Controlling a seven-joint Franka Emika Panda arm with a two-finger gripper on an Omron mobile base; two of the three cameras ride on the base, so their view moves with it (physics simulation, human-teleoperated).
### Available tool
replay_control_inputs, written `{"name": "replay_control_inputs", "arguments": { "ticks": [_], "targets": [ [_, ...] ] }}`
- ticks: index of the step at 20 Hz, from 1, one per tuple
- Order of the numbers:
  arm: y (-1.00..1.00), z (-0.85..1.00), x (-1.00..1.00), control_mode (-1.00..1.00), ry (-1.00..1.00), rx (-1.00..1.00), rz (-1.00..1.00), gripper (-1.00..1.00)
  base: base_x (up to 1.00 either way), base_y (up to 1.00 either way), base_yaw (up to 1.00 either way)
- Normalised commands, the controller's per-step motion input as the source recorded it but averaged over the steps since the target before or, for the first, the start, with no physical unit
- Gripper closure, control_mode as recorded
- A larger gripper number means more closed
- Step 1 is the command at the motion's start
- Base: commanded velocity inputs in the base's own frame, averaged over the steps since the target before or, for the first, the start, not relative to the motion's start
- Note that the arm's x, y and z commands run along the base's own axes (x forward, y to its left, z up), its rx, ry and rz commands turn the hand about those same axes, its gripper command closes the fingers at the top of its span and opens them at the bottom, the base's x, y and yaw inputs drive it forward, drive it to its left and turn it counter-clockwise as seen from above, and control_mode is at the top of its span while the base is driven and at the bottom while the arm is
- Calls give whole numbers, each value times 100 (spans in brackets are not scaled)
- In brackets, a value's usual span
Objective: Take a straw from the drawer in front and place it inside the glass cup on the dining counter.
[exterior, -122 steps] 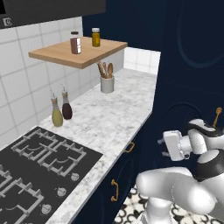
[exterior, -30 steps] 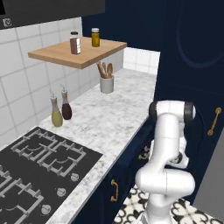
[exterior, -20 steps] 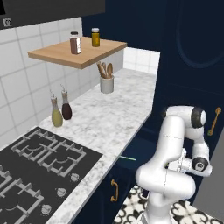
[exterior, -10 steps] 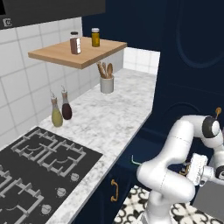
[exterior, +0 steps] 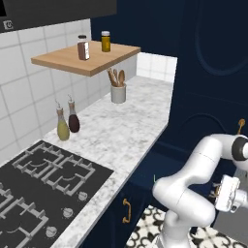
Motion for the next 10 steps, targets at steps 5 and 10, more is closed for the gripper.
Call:
{"name": "replay_control_inputs", "arguments": {
  "ticks": [5, 10],
  "targets": [
    [-3, 18, -38, -100, 6, -3, -2, -100, 0, 0, 0],
    [0, 59, -24, -100, 15, -10, -5, -100, 0, 0, 0]
  ]
}}
